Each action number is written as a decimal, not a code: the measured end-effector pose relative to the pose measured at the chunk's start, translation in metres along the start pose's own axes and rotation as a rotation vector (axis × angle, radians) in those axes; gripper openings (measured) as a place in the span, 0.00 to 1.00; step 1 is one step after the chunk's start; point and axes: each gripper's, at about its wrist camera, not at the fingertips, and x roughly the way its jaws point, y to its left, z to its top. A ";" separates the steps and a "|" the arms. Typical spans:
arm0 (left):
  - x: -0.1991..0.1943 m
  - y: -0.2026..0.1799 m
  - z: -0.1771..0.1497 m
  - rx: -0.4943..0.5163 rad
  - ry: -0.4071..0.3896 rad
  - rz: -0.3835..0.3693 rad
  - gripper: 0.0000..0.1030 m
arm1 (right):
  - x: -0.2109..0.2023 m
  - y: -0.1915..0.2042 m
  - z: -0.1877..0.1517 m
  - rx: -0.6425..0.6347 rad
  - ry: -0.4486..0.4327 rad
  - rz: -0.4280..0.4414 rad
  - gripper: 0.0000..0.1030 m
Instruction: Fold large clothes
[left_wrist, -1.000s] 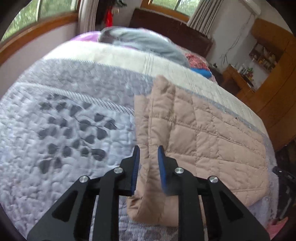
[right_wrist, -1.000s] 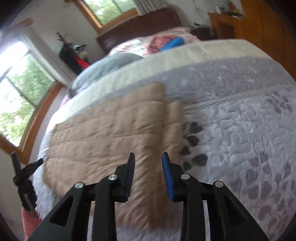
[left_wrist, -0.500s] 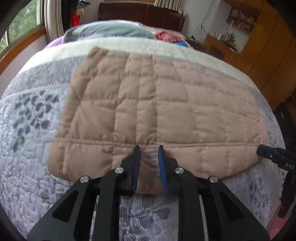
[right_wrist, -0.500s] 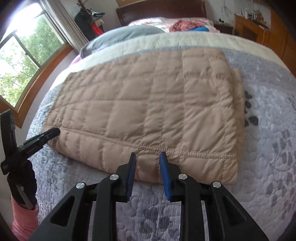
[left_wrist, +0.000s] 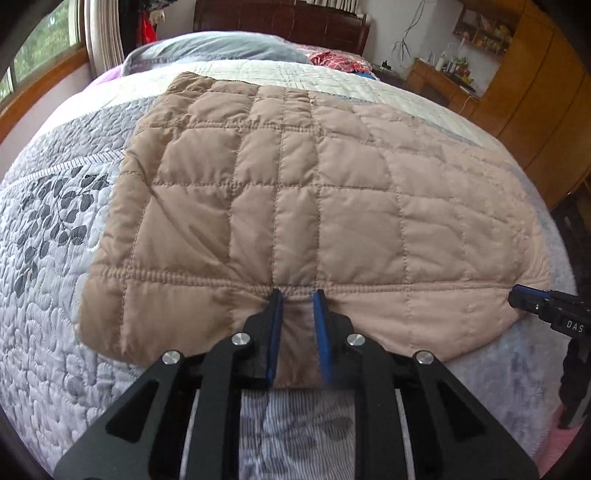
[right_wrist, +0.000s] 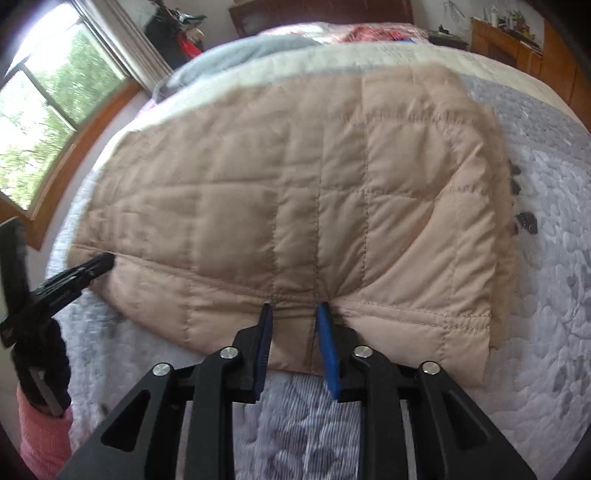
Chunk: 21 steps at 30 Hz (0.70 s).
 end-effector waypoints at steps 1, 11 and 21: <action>-0.007 0.004 0.002 -0.004 -0.001 -0.022 0.21 | -0.010 -0.002 0.000 -0.013 -0.023 0.010 0.37; -0.050 0.119 0.055 -0.193 -0.076 -0.024 0.71 | -0.068 -0.102 0.036 0.149 -0.179 0.078 0.73; 0.026 0.155 0.074 -0.316 0.022 -0.326 0.72 | -0.007 -0.166 0.061 0.299 -0.090 0.260 0.82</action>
